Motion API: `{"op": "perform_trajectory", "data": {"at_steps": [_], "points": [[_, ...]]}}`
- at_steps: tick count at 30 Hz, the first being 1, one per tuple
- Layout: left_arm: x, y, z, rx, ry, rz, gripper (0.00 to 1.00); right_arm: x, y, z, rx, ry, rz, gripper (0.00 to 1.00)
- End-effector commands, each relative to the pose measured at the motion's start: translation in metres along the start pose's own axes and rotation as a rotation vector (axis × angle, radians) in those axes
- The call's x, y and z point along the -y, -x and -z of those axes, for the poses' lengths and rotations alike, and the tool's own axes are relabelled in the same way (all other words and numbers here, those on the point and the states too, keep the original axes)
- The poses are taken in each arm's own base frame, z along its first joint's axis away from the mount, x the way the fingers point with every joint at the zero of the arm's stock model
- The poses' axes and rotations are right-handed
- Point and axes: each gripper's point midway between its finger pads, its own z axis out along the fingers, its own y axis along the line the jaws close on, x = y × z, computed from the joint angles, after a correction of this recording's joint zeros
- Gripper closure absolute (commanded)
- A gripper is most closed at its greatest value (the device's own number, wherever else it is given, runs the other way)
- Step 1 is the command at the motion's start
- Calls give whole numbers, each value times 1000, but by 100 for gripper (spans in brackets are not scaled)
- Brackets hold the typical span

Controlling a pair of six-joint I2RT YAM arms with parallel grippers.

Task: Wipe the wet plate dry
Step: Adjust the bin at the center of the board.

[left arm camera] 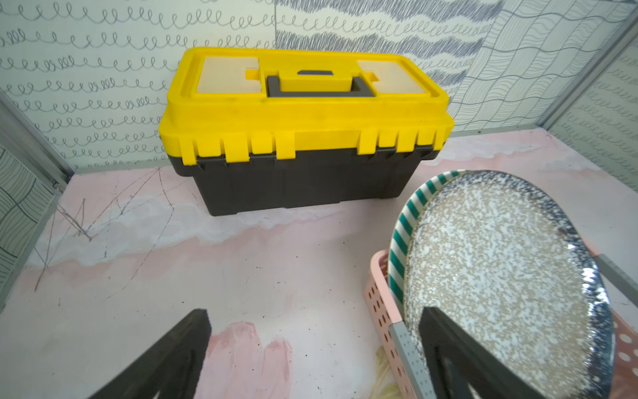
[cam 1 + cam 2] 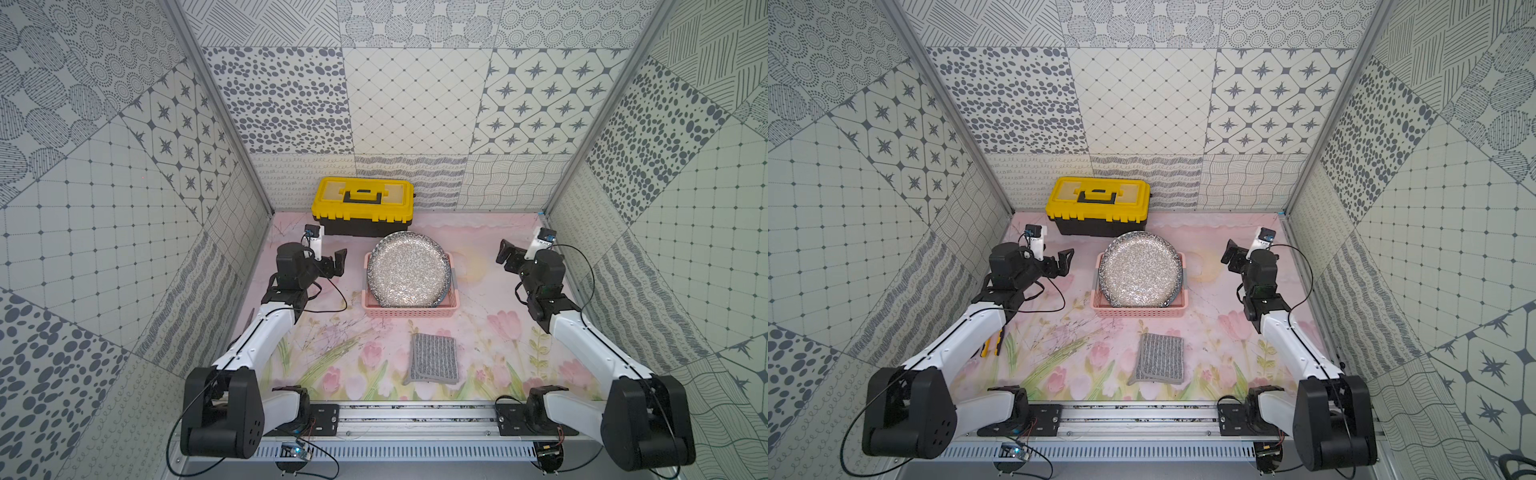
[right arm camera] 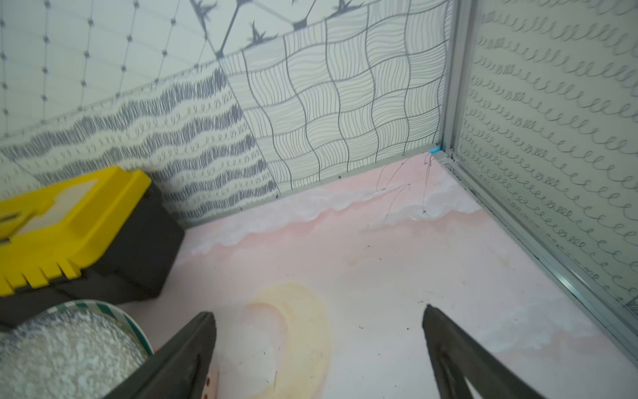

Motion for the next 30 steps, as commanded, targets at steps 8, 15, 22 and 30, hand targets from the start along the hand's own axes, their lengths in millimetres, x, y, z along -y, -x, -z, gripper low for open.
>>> {"op": "perform_trajectory", "data": {"at_steps": [8, 15, 22, 30], "points": [[85, -113, 42, -626, -431, 242, 5, -74, -45, 26, -395, 266, -129, 3], [96, -137, 32, -698, -418, 196, 14, -144, -79, 27, -534, 400, 85, 8], [109, -156, 25, -764, -414, 147, 14, -170, -114, 30, -639, 464, 146, 15], [113, -168, 18, -792, -400, 129, 21, -186, -127, 23, -693, 540, 216, 29]]}}
